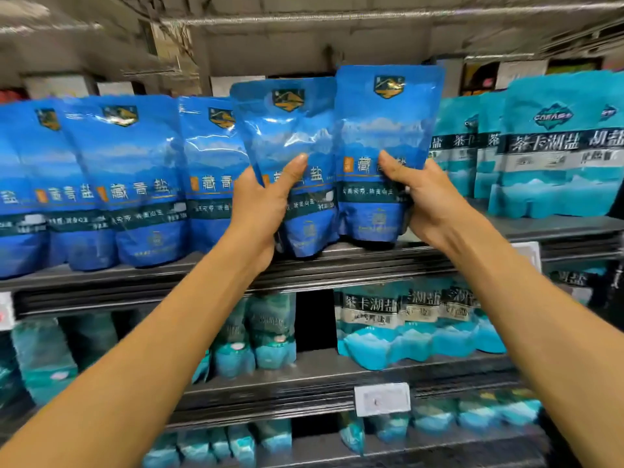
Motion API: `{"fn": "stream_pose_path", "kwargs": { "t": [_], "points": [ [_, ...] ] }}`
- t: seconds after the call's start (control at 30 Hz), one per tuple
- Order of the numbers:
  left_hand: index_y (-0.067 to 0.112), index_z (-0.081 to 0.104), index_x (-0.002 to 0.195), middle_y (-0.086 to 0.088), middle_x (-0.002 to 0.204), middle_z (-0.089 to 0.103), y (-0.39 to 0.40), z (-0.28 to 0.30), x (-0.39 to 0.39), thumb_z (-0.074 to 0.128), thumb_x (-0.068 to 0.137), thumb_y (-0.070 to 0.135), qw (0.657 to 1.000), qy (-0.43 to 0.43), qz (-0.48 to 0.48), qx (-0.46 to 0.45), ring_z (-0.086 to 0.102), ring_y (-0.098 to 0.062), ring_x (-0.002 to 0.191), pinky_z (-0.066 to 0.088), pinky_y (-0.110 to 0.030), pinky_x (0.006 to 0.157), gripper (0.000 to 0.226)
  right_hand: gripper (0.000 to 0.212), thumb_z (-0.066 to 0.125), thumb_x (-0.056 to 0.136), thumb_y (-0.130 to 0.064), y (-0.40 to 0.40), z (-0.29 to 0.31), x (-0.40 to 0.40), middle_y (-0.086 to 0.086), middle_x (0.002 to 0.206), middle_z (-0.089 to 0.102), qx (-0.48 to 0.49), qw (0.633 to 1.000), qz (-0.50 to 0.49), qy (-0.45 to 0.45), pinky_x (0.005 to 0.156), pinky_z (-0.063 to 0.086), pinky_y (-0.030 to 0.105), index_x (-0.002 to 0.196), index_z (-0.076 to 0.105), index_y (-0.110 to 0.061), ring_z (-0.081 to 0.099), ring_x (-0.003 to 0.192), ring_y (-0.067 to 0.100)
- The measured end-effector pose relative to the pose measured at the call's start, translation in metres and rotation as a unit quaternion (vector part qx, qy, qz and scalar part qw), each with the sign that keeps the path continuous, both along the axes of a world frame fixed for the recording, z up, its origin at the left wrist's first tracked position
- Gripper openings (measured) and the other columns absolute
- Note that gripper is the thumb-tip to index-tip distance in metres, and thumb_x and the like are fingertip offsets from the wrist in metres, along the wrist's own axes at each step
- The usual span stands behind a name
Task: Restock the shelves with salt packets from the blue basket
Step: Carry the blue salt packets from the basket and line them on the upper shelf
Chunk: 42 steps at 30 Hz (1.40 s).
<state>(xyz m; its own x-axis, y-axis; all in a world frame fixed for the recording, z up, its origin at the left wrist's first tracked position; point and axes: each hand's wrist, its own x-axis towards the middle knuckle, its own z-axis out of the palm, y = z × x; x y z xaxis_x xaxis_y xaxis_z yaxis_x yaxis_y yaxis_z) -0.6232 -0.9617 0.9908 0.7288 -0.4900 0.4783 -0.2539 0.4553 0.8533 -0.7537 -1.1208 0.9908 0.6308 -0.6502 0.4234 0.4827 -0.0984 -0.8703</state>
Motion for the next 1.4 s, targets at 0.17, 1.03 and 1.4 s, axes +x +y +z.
{"fn": "stream_pose_path", "kwargs": {
  "t": [0.17,1.03,1.4],
  "points": [
    [0.015,0.07,0.111,-0.003,0.108,0.078,-0.002,-0.002,0.009,0.073,0.093,0.024,0.996,-0.077,0.036,0.04,0.074,-0.018,0.103,0.057,-0.045,0.097,0.02,0.03,0.065,0.094,-0.014,-0.013,-0.009,-0.001,0.008,0.113,0.074,-0.028,1.0,0.002,0.004,0.089,0.06,0.038,0.122,0.064,-0.005,0.072,0.1,0.02],
    [0.001,0.063,0.072,-0.004,0.051,0.07,0.039,0.024,0.013,0.077,0.085,0.047,0.79,-0.382,0.162,0.452,0.071,-0.021,0.049,0.062,-0.037,0.064,0.049,0.023,0.081,0.082,-0.011,-0.02,-0.017,-0.012,-0.015,0.095,0.073,-0.212,0.963,-0.145,0.083,0.064,0.052,0.008,0.098,0.071,-0.024,0.067,0.074,-0.012],
    [0.001,0.066,0.067,-0.003,0.048,0.068,0.038,0.024,0.026,0.074,0.092,0.031,0.765,-0.41,0.18,0.462,0.07,-0.015,0.049,0.063,-0.04,0.063,0.04,0.027,0.084,0.078,-0.016,-0.024,-0.016,-0.007,-0.016,0.1,0.074,-0.226,0.96,-0.142,0.081,0.071,0.055,0.012,0.097,0.072,-0.03,0.069,0.082,-0.008]
  ]
}}
